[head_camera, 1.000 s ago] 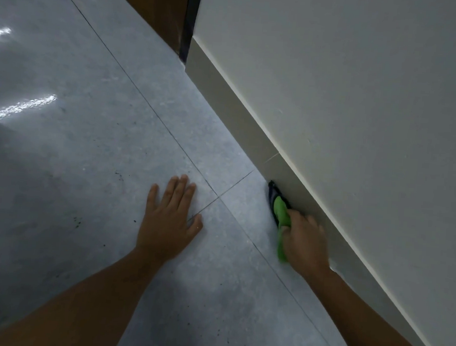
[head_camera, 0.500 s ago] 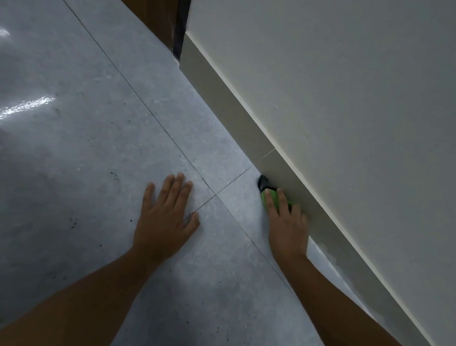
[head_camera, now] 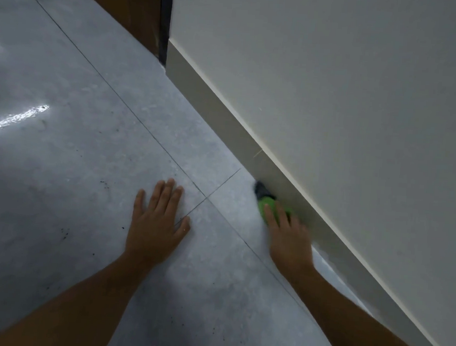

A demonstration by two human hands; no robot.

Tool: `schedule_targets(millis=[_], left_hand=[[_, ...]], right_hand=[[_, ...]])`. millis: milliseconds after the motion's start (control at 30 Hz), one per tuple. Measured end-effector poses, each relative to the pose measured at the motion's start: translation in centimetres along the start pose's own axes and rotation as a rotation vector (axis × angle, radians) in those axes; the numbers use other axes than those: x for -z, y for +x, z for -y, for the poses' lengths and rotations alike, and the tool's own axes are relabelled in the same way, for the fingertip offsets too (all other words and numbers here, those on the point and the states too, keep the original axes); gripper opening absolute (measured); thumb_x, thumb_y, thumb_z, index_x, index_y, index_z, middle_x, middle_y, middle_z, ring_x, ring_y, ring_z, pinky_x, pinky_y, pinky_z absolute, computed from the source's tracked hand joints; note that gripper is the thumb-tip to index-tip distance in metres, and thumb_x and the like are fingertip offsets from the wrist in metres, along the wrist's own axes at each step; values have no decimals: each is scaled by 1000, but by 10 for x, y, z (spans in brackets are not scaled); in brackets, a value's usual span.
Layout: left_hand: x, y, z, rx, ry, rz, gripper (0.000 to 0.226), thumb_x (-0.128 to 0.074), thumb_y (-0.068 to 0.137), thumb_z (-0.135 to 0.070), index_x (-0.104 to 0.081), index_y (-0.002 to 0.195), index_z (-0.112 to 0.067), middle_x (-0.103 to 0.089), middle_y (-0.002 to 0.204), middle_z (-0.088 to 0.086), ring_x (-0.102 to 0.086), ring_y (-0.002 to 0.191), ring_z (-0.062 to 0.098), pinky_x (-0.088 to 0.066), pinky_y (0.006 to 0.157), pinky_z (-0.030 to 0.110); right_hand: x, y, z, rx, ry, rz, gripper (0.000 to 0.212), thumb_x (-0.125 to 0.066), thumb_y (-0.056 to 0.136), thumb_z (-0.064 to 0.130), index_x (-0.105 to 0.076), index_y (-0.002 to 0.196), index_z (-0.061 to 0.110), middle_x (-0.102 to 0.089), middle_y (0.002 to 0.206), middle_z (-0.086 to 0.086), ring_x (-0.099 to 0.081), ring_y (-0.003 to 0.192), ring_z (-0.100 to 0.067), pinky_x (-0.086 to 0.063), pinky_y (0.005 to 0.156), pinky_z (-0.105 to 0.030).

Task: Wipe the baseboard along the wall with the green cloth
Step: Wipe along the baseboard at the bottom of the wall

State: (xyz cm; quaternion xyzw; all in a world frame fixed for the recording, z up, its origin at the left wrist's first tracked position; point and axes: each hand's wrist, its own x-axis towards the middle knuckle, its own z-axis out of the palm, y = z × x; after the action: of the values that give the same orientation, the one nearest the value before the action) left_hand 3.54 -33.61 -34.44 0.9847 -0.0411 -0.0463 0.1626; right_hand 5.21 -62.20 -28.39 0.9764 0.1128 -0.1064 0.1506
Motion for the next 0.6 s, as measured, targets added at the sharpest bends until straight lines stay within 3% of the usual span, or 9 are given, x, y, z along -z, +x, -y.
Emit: schedule_targets(millis=[133, 200, 267, 367, 467, 533, 600], left_hand=[[1, 0, -1, 0, 3, 8, 71, -28, 91, -51, -30, 147, -7, -26, 155, 13, -21, 143, 27, -13, 114, 56], [-1, -1, -3, 3, 14, 6, 72, -27, 91, -51, -28, 147, -6, -24, 155, 14, -19, 144, 27, -12, 114, 56], [-2, -1, -3, 4, 34, 9, 72, -25, 92, -52, -26, 148, -7, -22, 156, 13, -16, 145, 26, -10, 114, 55], [-3, -1, -2, 0, 49, -8, 73, -24, 92, -53, -21, 150, -9, -16, 158, 11, -10, 146, 24, -7, 116, 54], [-2, -2, -2, 0, 50, 3, 73, -21, 92, -54, -16, 151, -10, -12, 159, 10, -6, 147, 23, -5, 116, 54], [-1, 0, -5, 0, 55, 15, 75, -17, 91, -56, -14, 151, -11, -9, 159, 9, -4, 147, 23, -3, 116, 53], [0, 0, -4, 19, 53, 47, 78, -12, 89, -58, -9, 152, -12, -3, 159, 8, 2, 147, 22, 2, 117, 52]], right_hand=[[-28, -101, -58, -166, -86, 115, 62, -31, 76, -1, -35, 137, 8, -58, 123, -22, -58, 91, -38, -50, 72, -46], [-34, -103, -60, -186, -80, 108, 60, -44, 76, -4, -36, 135, 6, -58, 122, -24, -59, 92, -39, -50, 72, -47], [-29, -76, -43, -177, -46, 49, 63, -57, 75, -1, -41, 135, 5, -58, 122, -23, -59, 94, -38, -50, 74, -46], [-5, -13, 4, -147, -13, -12, 53, -47, 79, 5, -49, 132, 9, -61, 117, -17, -59, 90, -33, -48, 73, -41], [30, 51, 51, -117, 18, -26, 56, -26, 87, 9, -33, 143, 15, -47, 137, -14, -50, 109, -31, -41, 88, -41], [39, 80, 66, -87, 85, -10, 57, -33, 92, 11, -21, 147, 16, -31, 148, -15, -39, 121, -33, -34, 97, -43], [36, 88, 67, -25, 170, -64, 61, -44, 89, 13, -23, 147, 17, -31, 150, -13, -39, 122, -33, -35, 96, -44]])
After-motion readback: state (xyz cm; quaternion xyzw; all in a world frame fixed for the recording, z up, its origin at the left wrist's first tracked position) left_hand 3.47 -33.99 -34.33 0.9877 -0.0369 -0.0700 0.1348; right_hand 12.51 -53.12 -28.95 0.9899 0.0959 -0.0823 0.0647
